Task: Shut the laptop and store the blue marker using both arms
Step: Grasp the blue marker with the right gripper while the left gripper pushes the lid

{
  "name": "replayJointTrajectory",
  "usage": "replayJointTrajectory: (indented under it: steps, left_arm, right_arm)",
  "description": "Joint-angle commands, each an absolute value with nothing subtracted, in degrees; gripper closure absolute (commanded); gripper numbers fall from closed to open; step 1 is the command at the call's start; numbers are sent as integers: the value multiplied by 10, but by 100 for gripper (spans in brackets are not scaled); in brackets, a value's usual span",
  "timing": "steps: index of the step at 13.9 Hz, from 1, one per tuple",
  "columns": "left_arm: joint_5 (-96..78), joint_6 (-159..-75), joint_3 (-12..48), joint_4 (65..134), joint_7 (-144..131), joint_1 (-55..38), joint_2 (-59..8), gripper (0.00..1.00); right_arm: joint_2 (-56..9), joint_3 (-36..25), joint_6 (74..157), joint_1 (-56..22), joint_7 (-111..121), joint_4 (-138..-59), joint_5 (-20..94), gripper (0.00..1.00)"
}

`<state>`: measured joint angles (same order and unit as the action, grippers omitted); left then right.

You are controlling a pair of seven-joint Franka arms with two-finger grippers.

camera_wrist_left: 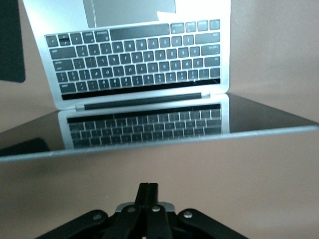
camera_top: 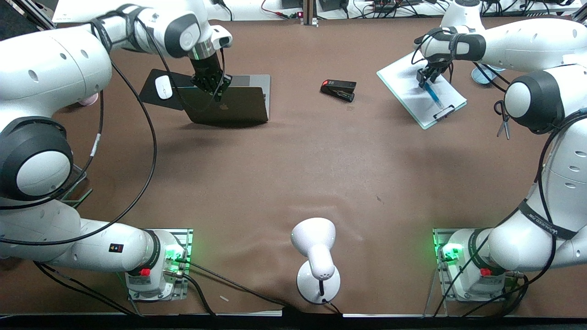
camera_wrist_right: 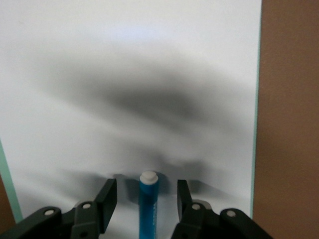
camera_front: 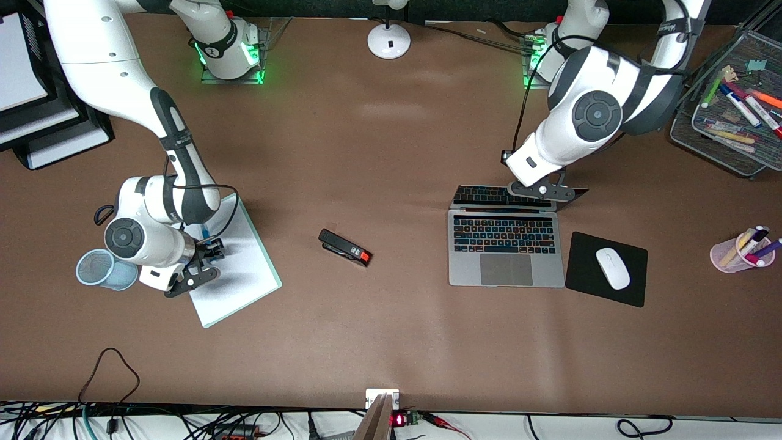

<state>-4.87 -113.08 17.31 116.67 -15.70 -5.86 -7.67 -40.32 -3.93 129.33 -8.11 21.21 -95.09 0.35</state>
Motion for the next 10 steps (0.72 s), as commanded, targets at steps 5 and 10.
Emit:
replayJointTrajectory:
  steps: [5,10]
  left_arm:
    - [32,-1263,174,1178,-160,-43,-107,100]
    - [33,-1291,164,1087,-155,-40,-200,100]
  right_arm:
    - [-408,-40,1296,-82,215,-946,-1,56]
    - [-411,-40,1296,-82,214,-945,0,62]
